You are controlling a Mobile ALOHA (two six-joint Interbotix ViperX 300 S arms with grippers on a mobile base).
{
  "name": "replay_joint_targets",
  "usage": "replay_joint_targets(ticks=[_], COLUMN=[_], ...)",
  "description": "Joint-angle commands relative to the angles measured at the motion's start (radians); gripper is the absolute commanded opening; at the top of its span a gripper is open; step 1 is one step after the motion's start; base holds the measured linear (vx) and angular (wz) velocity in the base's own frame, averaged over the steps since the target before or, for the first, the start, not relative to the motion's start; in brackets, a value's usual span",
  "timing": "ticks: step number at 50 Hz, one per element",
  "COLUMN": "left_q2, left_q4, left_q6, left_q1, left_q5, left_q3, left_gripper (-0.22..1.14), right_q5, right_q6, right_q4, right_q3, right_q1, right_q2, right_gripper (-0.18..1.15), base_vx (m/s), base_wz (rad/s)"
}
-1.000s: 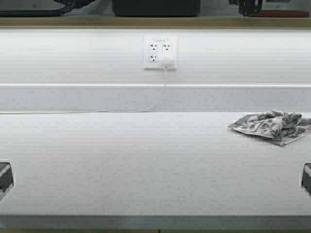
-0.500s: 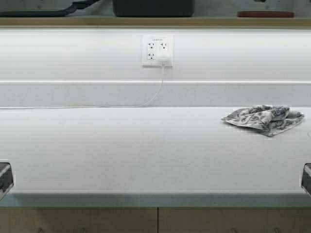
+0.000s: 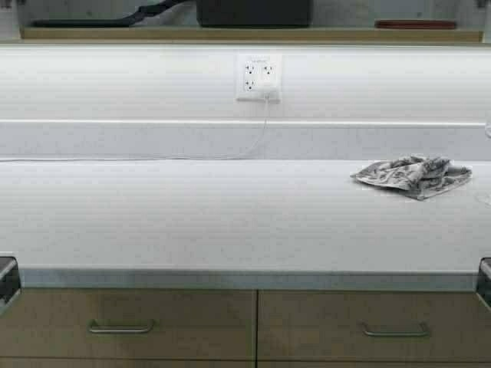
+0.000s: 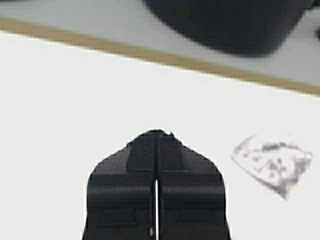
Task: Open the cabinet, put the pot inside, then close it
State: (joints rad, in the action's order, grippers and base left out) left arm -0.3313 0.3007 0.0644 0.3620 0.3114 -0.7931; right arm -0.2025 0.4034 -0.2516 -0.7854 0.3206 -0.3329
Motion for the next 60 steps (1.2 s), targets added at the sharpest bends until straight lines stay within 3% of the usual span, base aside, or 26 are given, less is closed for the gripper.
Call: replay_joint_targets(ticks=[1,14,36,49,60], left_q2=[-0.018,0.0,-0.044,-0.052,0.029], left_q4=[-0.005,-0.005,-0.037,-0.041,-0.072], left_q6=[-0.023,-0.14,-0.166,-0.166,-0.173], left_q1=[-0.017,-0.048,-0.196,-0.419,-0.69], left_q5=[-0.006,-0.071,-0.15,-0.202,-0.311], left_q3=[0.02,0.023,0.04,0.161,0.449], left_gripper=[0.04,0.04,0.04,0.04,0.04], right_q5=[-0.029,0.018,0.083,0.101,0.089], right_q6=[-0.003,-0.015,-0.086,-0.114,-0.115], right_q4=[0.003,-0.002,-0.015,-0.028,-0.029], right_q3=[0.0,0.025,0.084,0.164,0.37], right_q1=[0.011,0.005,-0.233,-0.495,-0.689], right_q2=[-0.017,-0.031,-0.089,-0.086,0.025], right_gripper=[0.08,0.08,0.08,0.08,0.08], base_vx=[-0.23,-0.28,-0.28,-0.28,-0.24], base_wz=[-0.04,-0.07,0.0,0.0,0.04])
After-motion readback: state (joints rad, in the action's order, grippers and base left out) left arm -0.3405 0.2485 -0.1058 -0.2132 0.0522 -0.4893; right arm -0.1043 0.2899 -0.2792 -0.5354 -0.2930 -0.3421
